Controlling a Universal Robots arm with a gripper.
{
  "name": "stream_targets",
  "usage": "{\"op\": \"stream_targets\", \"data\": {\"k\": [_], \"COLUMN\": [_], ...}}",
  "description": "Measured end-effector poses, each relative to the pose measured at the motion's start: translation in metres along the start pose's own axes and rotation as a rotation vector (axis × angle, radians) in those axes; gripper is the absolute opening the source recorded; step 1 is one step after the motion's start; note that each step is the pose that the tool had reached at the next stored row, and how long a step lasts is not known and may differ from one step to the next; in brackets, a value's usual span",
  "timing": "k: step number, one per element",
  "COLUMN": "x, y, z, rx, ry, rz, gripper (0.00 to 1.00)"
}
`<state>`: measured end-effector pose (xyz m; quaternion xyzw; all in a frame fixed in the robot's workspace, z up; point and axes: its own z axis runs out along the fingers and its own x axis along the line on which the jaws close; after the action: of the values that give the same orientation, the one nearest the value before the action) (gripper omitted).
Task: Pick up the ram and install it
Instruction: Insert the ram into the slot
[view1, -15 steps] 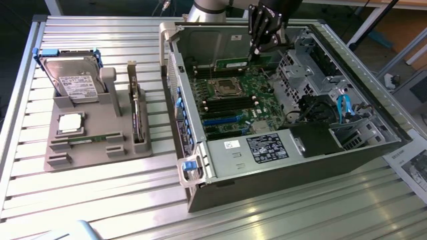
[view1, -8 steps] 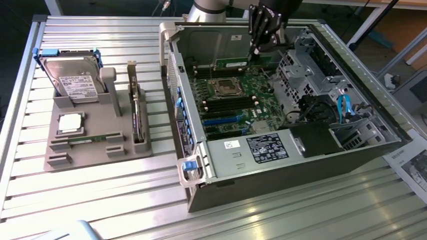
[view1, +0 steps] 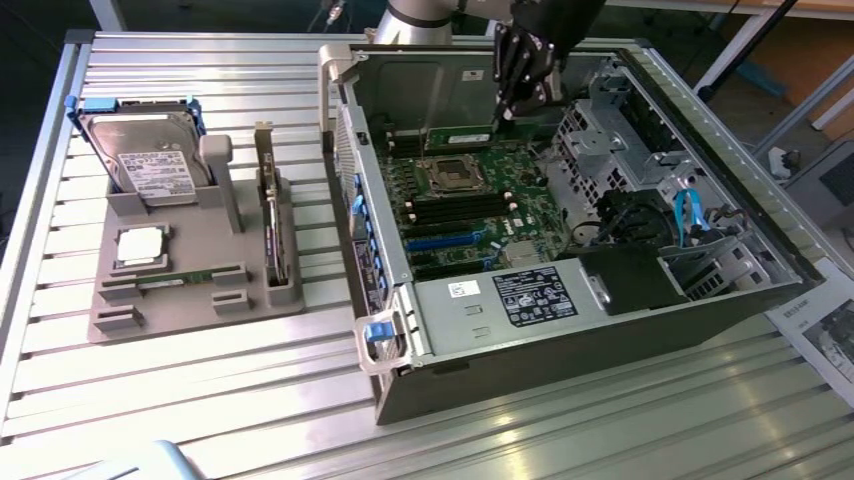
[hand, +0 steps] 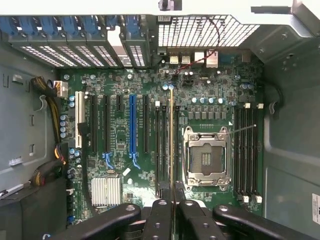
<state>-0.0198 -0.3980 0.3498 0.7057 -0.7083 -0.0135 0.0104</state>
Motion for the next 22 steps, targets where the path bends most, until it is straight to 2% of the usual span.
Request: {"op": "stream_targets", "data": {"k": [4,22], "x": [0.001,0.002], "y": [-0.0004,-0.0017], "z": [0.0128,0.0508], "rx": [0.0014,0.0057], "ry": [0.0,-0.0002], "rz": [0.0,0.004], "gripper": [0.12,0.12]}}
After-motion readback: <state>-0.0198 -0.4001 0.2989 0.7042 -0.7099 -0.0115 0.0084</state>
